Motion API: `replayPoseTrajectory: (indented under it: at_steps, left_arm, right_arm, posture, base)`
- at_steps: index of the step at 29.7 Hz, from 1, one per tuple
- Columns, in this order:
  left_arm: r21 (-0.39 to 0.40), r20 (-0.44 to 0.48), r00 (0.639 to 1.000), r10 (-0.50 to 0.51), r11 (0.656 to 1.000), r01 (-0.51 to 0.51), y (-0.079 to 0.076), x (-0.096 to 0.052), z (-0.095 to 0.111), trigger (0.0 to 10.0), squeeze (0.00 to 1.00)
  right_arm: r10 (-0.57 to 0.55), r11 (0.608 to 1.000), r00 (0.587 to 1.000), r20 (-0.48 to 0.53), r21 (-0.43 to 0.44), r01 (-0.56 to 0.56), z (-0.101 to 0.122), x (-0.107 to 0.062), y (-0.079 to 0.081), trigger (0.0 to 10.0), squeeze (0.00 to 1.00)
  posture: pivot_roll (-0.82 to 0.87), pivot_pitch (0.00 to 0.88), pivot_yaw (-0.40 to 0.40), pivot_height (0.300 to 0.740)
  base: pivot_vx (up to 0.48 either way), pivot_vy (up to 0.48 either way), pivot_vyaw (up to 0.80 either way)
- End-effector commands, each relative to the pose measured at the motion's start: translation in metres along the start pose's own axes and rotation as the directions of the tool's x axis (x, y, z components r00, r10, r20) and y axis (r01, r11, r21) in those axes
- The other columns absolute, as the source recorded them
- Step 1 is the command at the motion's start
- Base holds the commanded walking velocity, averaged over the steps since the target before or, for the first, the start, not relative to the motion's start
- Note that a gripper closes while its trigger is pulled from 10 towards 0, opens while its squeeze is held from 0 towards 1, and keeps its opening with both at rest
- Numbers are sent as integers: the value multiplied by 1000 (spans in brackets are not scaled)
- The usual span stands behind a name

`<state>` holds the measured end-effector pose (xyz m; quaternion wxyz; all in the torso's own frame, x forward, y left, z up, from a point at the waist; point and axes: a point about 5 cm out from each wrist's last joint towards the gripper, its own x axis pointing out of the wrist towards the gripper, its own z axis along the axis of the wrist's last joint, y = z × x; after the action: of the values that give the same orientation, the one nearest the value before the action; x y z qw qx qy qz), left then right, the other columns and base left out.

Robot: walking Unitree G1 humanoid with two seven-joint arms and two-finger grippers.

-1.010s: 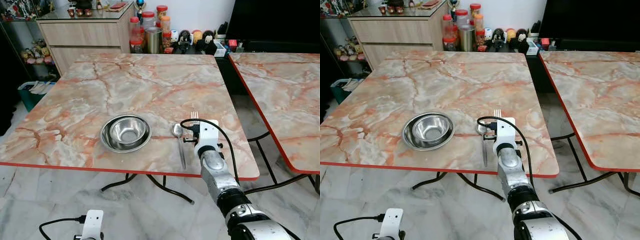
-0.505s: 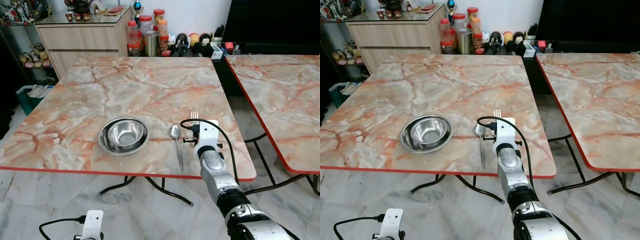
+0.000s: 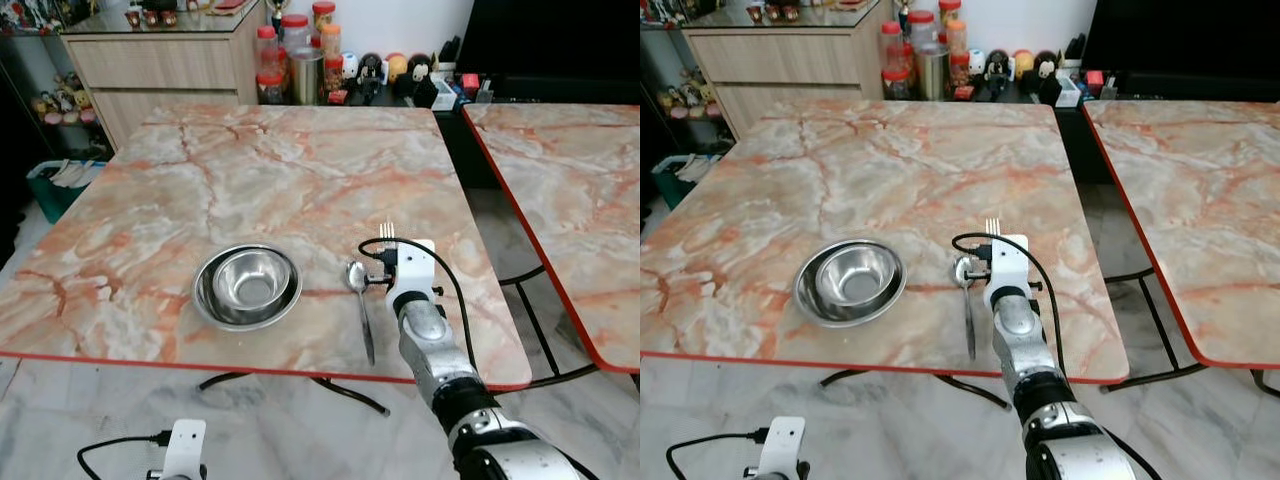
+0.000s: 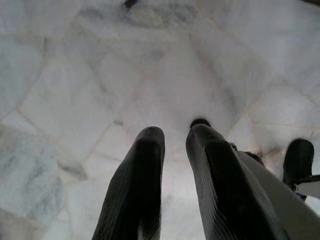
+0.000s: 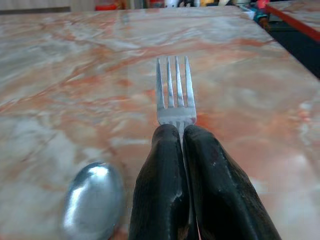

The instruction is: Setting the table

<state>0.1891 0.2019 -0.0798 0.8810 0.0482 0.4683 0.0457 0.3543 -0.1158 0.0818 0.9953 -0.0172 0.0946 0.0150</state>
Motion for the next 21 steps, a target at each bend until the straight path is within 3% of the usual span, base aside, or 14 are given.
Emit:
replayPoseTrajectory:
  at_steps: [1,17,21]
  left_arm:
    - [-10,-4,1000,8,1000,-8,1,0,-1,10000,0]
    - [-20,0,1000,9,1000,-9,1,0,-1,10000,0]
    - [-21,1,1000,9,1000,-9,2,0,-1,10000,0]
  right_arm:
    - [0,1000,1000,17,7,0,5,2,1,10000,0]
    - [11,1000,1000,17,7,-11,4,1,6,10000,0]
    - [18,1000,1000,18,9,-18,3,-1,9,10000,0]
  posture:
    - [-23,0,3,740]
    - [-23,0,2,740]
    - [-23,0,2,740]
  base:
    - [311,0,0]
    - [306,0,0]
    - [0,0,0]
